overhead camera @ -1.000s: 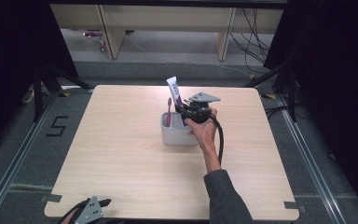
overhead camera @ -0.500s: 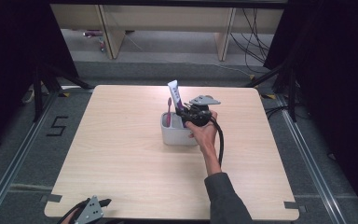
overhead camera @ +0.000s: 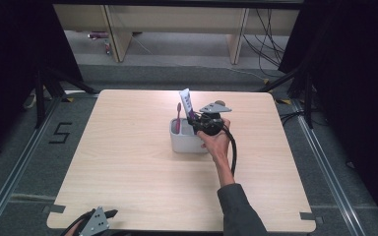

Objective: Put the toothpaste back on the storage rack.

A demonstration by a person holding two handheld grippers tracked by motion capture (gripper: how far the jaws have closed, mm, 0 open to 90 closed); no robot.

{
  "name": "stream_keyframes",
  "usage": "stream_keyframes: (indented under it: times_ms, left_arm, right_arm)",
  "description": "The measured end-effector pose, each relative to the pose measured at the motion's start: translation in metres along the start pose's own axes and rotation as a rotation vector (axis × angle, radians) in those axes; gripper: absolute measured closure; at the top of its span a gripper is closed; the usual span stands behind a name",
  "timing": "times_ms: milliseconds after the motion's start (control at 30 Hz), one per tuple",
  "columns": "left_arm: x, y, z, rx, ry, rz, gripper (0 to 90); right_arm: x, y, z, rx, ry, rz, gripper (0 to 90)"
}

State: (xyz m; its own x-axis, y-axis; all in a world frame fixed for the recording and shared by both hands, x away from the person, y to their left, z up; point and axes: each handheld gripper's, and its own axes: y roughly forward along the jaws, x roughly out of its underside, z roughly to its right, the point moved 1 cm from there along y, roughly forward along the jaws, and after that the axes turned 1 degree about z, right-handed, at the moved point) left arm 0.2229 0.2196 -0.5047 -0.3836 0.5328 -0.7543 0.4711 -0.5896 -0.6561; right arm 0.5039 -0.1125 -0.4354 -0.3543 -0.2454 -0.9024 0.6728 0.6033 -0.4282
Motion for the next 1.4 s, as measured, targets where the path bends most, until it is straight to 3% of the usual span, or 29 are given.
stream_keyframes:
  times_ms: [67, 133, 167, 200, 300, 333, 400, 467, 533, 600, 733, 767, 833, 867, 900, 967, 1200, 1400]
  left_arm:
    - [0.000, 0.000, 0.000, -0.006, -0.002, 0.003, 17.2]
    - [0.000, -0.001, 0.000, 0.003, -0.008, -0.004, 17.2]
    - [0.000, 0.001, 0.000, -0.016, -0.003, 0.002, 17.2]
    - [0.000, 0.000, 0.001, 0.002, -0.012, 0.002, 17.2]
    - [0.000, 0.000, 0.001, 0.000, -0.010, 0.001, 17.2]
    - [0.000, 0.000, 0.000, -0.010, -0.004, -0.002, 17.2]
    - [0.000, -0.001, 0.000, -0.002, -0.010, -0.001, 17.2]
    - [0.000, -0.001, 0.000, -0.008, -0.002, 0.002, 17.2]
    - [0.000, -0.001, 0.000, -0.008, -0.003, 0.001, 17.2]
    - [0.000, -0.001, 0.000, -0.009, -0.002, 0.002, 17.2]
    - [0.000, 0.000, 0.001, -0.001, -0.013, 0.005, 17.2]
    - [0.000, -0.001, 0.001, -0.002, -0.006, -0.014, 17.2]
    - [0.000, 0.000, 0.001, 0.000, -0.002, -0.013, 17.2]
    - [0.000, 0.000, 0.002, 0.001, -0.007, -0.009, 17.2]
    - [0.000, 0.000, 0.001, -0.002, -0.010, -0.001, 17.2]
    - [0.001, 0.001, 0.001, -0.001, -0.010, -0.004, 17.2]
    - [0.001, 0.001, 0.001, -0.009, 0.000, -0.012, 17.2]
    - [0.001, 0.002, 0.000, -0.013, 0.004, -0.018, 17.2]
  right_arm:
    - [0.001, 0.001, 0.000, -0.008, -0.007, 0.008, 75.3]
    - [0.002, -0.001, -0.002, 0.004, 0.022, -0.006, 74.3]
    - [0.002, -0.002, -0.001, 0.001, 0.015, -0.010, 73.4]
    - [0.002, -0.002, -0.001, 0.002, 0.015, -0.004, 72.5]
    - [0.003, -0.002, -0.001, -0.013, -0.010, -0.017, 71.9]
    - [0.004, -0.002, -0.002, -0.008, 0.003, -0.032, 71.2]
    - [0.005, -0.003, 0.000, -0.014, 0.002, -0.013, 65.7]
    - [0.004, -0.009, -0.003, -0.030, 0.068, 0.018, 66.0]
    - [-0.001, -0.015, -0.003, -0.039, 0.045, 0.053, 65.0]
    - [-0.004, -0.021, -0.005, -0.044, 0.069, 0.045, 59.4]
    - [-0.009, -0.035, -0.004, -0.055, 0.061, 0.063, 57.6]
    - [-0.008, -0.038, -0.004, -0.052, 0.062, 0.072, 56.8]
    - [-0.006, -0.045, -0.004, -0.058, 0.077, 0.067, 54.5]
    - [-0.006, -0.048, -0.002, -0.057, 0.055, 0.073, 54.0]
    - [-0.004, -0.051, -0.003, -0.056, 0.079, 0.069, 54.1]
    - [-0.001, -0.058, -0.001, -0.048, 0.063, 0.074, 54.0]
    - [0.009, -0.080, -0.003, -0.057, 0.101, 0.062, 49.3]
    - [0.018, -0.092, -0.008, -0.066, 0.082, 0.046, 46.9]
